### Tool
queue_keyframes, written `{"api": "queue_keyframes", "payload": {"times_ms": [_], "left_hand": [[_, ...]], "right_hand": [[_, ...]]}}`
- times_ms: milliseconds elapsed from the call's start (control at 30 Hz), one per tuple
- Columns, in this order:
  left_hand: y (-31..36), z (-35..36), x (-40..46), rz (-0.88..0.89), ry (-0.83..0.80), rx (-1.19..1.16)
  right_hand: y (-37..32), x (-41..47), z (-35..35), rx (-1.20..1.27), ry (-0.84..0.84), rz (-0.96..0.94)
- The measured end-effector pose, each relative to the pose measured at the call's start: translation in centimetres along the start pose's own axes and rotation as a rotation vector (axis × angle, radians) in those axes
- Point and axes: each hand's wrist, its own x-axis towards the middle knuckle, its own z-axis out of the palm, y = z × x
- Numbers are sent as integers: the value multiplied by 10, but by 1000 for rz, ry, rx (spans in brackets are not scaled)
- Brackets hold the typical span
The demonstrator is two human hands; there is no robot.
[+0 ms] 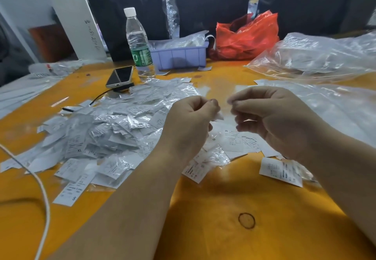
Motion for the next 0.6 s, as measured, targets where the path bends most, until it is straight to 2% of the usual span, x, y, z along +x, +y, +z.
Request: {"api": "queue_keyframes", "payload": {"times_ms": [367,500,600], "left_hand": [[2,-2,1,-22,49,-30],[3,-2,1,-17,40,-29],[4,-1,0,-8,32,-22]], "right_hand": [[-2,5,-5,243,146,-10],[1,6,-7,90,167,5],[1,4,-7,110,105,30]]}}
